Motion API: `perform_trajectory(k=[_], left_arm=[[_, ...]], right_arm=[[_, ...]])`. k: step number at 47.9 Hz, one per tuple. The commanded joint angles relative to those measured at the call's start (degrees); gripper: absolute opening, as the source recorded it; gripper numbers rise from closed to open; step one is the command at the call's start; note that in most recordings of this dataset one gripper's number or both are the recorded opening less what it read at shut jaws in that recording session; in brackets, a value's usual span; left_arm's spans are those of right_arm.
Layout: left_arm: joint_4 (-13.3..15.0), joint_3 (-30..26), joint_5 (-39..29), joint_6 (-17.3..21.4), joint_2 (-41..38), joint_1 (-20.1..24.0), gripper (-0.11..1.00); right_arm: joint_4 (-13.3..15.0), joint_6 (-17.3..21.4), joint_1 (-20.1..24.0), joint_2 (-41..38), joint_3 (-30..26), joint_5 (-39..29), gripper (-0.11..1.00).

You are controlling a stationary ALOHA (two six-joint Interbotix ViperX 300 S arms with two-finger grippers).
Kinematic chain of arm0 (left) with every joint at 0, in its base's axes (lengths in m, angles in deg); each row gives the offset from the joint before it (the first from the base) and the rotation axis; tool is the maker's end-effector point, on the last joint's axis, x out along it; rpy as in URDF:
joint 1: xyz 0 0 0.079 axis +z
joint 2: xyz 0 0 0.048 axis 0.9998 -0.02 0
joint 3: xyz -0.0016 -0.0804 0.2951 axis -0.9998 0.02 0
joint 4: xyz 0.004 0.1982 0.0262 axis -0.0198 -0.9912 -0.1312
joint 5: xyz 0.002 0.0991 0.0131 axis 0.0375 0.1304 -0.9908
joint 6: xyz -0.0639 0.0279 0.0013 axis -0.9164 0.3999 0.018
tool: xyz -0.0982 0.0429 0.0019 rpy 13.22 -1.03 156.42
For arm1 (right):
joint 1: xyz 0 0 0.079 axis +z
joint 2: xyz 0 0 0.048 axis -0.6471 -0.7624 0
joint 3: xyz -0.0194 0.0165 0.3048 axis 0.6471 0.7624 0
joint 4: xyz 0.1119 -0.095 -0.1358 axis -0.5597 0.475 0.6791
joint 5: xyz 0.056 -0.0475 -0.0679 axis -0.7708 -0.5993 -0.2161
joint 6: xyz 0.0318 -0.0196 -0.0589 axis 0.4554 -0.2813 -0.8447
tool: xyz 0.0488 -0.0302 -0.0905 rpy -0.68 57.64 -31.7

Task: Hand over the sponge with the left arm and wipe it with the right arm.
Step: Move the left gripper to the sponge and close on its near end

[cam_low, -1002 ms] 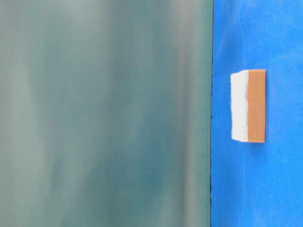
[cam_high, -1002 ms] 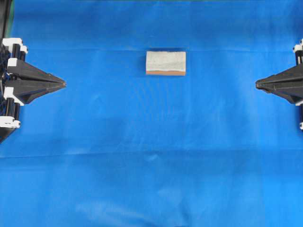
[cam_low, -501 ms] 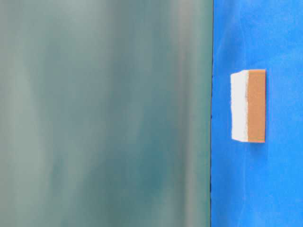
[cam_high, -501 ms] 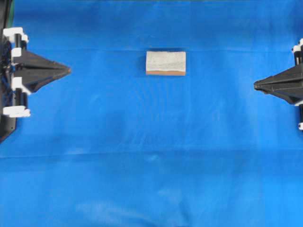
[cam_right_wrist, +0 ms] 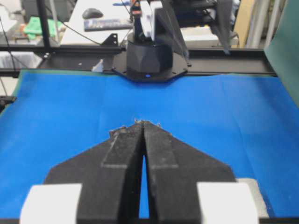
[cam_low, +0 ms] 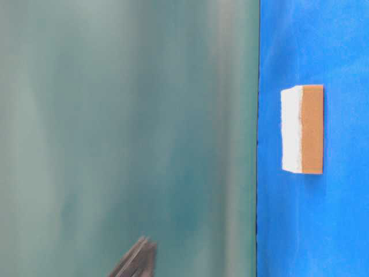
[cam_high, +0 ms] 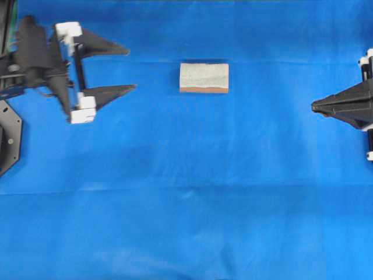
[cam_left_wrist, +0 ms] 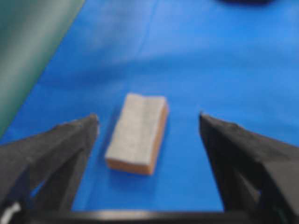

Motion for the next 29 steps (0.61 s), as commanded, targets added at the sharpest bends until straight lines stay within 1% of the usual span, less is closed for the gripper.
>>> perform_trajectory(k=[1,4,7,17,29], left_arm=[[0.09,-3.52,-0.44,1.85,-4.57,0.18,0.93],[0.09,-5.01,-0.79,3.52,-7.91,0.26,0.94],[0.00,-6.77,-0.88,4.13,-11.78,0.88,0.94],[0.09,-12.04,-0.79,4.13,-21.97,2.72,0.94],[0.00,-17.93,-0.79,4.31,-32.61,2.99,0.94]], right_arm=[[0.00,0.00,-0.09,-0.35,-1.58,0.18,0.00],[0.00,0.00,0.00,-0.35,-1.58,0.09,0.00],[0.00,0.09,0.00,-0.44,-1.58,-0.18,0.00],[0.00,0.09,-0.09,-0.62,-1.49,-0.35,0.00],[0.00,0.00,0.00,-0.97,-1.41,-0.35,0.00]])
